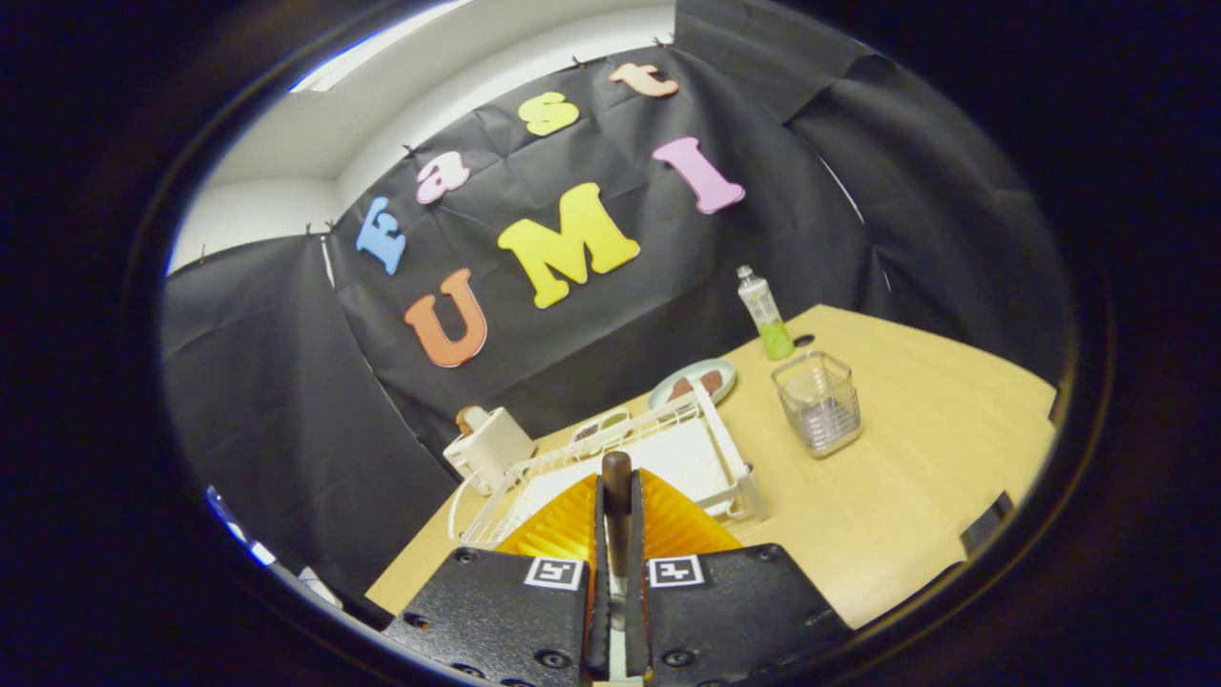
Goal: Take the plate from the dish rack, then take the spoon from the basket and place it into the plate.
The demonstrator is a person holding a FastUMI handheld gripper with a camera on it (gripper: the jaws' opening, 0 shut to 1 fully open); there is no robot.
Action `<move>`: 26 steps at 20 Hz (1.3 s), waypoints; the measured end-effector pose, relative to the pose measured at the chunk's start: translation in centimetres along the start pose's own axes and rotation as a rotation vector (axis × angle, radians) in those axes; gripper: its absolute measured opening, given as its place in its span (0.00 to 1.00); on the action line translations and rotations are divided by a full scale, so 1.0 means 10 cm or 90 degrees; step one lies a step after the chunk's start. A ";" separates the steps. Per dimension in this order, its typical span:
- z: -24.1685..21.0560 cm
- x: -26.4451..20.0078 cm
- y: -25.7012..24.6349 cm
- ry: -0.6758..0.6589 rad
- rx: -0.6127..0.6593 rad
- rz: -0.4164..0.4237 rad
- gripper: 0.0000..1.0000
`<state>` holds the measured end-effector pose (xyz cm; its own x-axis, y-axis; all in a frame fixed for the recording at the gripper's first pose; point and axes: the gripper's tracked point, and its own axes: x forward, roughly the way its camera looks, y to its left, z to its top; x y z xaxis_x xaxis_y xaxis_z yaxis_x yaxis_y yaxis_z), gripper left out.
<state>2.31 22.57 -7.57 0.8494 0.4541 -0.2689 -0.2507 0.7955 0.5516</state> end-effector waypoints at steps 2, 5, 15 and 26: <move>-0.18 0.07 -0.04 0.022 0.040 0.001 0.11; -0.37 0.18 -0.13 0.042 0.090 -0.006 0.11; -0.33 0.15 -0.35 -0.007 0.022 -0.069 0.22; 0.22 -0.20 -0.20 -0.144 -0.219 -0.101 1.00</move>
<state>2.17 19.20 -6.40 0.9604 0.2467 -0.1291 -0.2162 0.9529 0.2126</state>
